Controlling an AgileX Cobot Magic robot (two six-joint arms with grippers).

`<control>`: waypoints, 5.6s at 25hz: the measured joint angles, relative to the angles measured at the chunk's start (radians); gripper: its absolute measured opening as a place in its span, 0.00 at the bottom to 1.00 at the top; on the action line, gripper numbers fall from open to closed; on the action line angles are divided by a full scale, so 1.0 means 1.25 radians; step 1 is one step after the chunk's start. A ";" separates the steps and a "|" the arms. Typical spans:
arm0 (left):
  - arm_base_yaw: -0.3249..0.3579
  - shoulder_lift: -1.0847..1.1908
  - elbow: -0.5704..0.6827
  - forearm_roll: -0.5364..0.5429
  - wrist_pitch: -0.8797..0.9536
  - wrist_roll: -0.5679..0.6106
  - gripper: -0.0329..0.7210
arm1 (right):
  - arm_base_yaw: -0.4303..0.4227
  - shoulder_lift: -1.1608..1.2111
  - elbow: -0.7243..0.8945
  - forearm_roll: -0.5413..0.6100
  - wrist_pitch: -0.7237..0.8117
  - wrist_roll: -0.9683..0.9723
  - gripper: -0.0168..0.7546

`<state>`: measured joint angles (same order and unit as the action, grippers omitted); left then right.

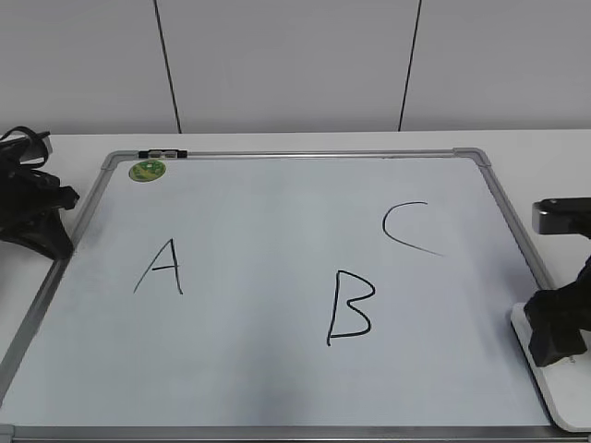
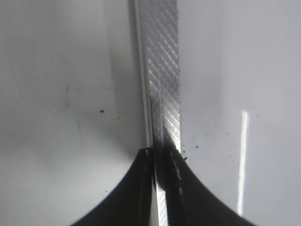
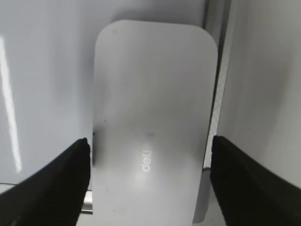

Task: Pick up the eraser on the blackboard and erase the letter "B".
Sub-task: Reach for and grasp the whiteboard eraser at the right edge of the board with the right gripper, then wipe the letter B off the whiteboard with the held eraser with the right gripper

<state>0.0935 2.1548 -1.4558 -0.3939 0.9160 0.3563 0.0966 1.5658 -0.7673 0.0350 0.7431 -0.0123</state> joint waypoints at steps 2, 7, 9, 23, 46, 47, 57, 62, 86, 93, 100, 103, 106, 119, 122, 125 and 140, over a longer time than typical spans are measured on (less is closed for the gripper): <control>0.000 0.000 0.000 0.000 0.000 0.000 0.09 | 0.000 0.015 0.000 0.000 -0.002 0.000 0.79; 0.000 0.000 0.000 0.000 0.000 0.000 0.09 | 0.000 0.053 -0.001 0.000 -0.019 0.000 0.79; 0.000 0.000 0.000 0.000 0.000 0.000 0.09 | 0.000 0.068 -0.001 0.003 -0.020 0.001 0.79; 0.000 0.000 0.000 0.000 0.000 0.000 0.09 | 0.000 0.054 -0.031 0.009 0.034 0.004 0.72; 0.000 0.000 0.000 0.000 0.001 0.000 0.09 | 0.225 0.229 -0.452 -0.012 0.247 -0.065 0.72; 0.000 0.000 0.000 0.000 0.001 0.000 0.09 | 0.229 0.250 -0.466 -0.012 0.247 -0.073 0.72; 0.000 0.000 0.000 -0.002 0.003 0.000 0.09 | 0.234 0.422 -0.592 0.011 0.232 -0.122 0.72; 0.000 0.000 0.000 -0.002 0.005 0.000 0.09 | 0.246 0.444 -0.612 0.008 0.232 -0.127 0.72; 0.005 0.000 -0.001 0.011 0.006 0.000 0.09 | 0.480 0.467 -0.629 -0.013 0.240 -0.154 0.72; 0.005 0.000 -0.001 0.007 0.006 -0.012 0.09 | 0.463 0.468 -0.630 -0.013 0.240 -0.152 0.72; 0.005 0.000 -0.001 -0.002 0.004 -0.014 0.09 | 0.389 0.468 -0.630 0.017 0.226 -0.154 0.72; 0.005 0.000 -0.001 -0.010 0.004 -0.014 0.09 | 0.351 0.468 -0.631 0.009 0.221 -0.154 0.72; 0.003 0.000 -0.001 -0.016 0.003 -0.014 0.09 | 0.326 0.468 -0.631 0.009 0.212 -0.154 0.72; 0.002 0.002 -0.001 -0.028 -0.001 -0.016 0.09 | 0.289 0.477 -0.662 -0.075 0.194 -0.146 0.72; 0.002 0.002 -0.001 -0.028 -0.001 -0.016 0.09 | 0.289 0.478 -0.662 -0.075 0.194 -0.145 0.72; 0.002 0.002 -0.001 -0.028 -0.001 -0.016 0.09 | 0.289 0.478 -0.663 -0.098 0.178 -0.145 0.72; 0.002 0.002 -0.001 -0.032 -0.001 -0.017 0.09 | 0.283 0.494 -0.695 -0.057 0.192 -0.170 0.71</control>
<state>0.0957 2.1574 -1.4572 -0.4341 0.9152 0.3346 0.4500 2.1831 -1.6358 -0.0367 0.9829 -0.2249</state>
